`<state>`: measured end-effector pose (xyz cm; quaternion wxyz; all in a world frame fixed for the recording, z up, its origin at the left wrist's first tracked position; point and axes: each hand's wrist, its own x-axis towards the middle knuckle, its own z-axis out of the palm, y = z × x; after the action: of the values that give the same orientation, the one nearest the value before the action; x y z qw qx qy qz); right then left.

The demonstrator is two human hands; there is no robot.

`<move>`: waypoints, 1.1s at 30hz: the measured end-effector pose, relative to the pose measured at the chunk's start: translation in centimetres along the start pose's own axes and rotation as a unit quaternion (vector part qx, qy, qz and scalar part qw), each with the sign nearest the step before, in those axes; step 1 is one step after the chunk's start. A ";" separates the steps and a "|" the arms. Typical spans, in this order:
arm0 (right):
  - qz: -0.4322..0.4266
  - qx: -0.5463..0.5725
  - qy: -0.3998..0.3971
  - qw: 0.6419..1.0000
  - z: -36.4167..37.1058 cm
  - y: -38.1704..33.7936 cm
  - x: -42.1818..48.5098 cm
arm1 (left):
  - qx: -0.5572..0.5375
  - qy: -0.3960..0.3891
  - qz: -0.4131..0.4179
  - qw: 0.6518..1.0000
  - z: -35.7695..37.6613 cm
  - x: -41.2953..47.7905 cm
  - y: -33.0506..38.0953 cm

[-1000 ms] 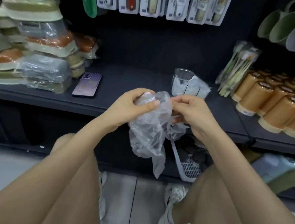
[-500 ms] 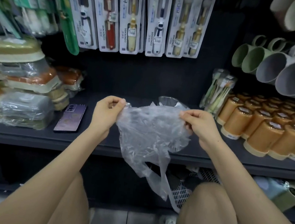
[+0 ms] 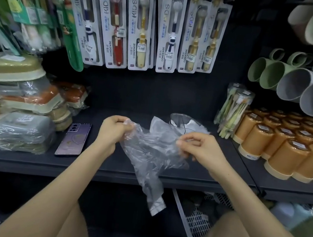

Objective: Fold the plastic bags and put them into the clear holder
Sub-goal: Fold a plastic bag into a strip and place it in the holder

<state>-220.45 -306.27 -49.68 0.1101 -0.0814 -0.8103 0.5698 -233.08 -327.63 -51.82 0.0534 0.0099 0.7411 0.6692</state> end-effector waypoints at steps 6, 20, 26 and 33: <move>-0.121 -0.253 0.165 0.946 -1.1 -2.5 1.6 | -0.046 -0.055 0.077 0.994 -1.2 -0.4 0.2; -0.037 -0.027 -0.013 0.999 2.5 0.4 6.7 | -0.080 -0.041 0.096 0.991 -3.4 0.4 -0.6; 0.052 0.004 0.052 0.997 2.6 3.5 8.6 | 0.016 -0.011 0.081 0.996 -5.5 2.2 -2.1; -0.081 -0.025 0.015 0.996 3.3 0.7 9.4 | 0.216 -0.041 0.187 0.957 -3.6 3.8 1.6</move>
<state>-230.42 -306.58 -50.59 0.1660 -0.0272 -0.8265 0.5373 -237.25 -330.67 -50.17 -0.0459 0.1871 0.8500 0.4903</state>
